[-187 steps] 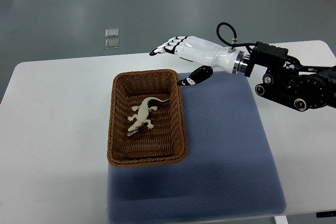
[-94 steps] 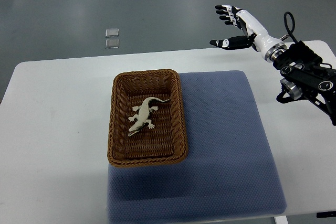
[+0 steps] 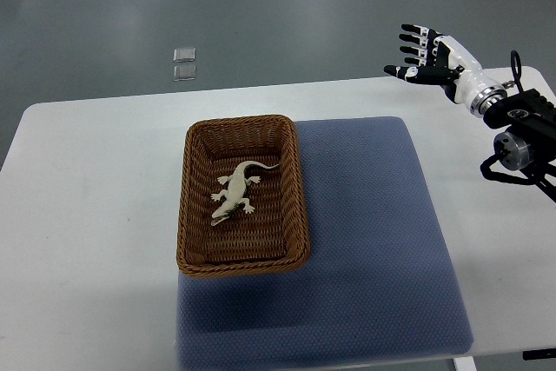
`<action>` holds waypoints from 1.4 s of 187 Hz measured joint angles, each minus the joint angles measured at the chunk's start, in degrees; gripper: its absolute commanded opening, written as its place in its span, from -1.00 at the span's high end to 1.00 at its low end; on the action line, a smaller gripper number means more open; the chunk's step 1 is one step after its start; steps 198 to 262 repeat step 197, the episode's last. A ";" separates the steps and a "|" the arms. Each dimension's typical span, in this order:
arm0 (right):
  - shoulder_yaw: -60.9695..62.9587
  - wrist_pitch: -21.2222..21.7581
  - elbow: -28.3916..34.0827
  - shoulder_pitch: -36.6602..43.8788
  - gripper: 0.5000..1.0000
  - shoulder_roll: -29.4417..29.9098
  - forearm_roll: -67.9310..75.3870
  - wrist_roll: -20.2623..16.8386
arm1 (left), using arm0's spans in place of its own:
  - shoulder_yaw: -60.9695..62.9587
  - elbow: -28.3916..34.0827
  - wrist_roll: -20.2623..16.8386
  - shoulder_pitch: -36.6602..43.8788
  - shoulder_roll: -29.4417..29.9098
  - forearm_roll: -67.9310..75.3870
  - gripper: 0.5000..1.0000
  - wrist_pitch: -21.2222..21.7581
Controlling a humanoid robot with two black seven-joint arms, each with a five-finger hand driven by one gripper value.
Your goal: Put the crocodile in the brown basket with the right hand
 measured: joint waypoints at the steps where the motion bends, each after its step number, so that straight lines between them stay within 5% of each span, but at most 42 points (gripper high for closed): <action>1: 0.26 0.08 0.00 -0.12 -0.56 0.02 -0.04 -0.10 | 0.00 0.00 0.00 0.00 0.00 0.00 -1.00 0.00; 94: 29.02 6.74 0.15 -12.06 -0.56 6.66 -18.10 -7.38 | 0.00 0.00 0.00 0.01 0.00 0.00 -1.00 -0.03; 124: 32.72 6.46 0.15 -13.73 -0.70 8.99 -19.78 -7.62 | 0.00 0.00 0.00 0.01 0.00 0.00 -1.00 -0.03; 262: 38.00 6.35 -0.01 -15.25 -0.71 11.64 -18.98 -7.21 | 0.00 0.00 0.00 0.01 0.00 0.00 -1.00 -0.02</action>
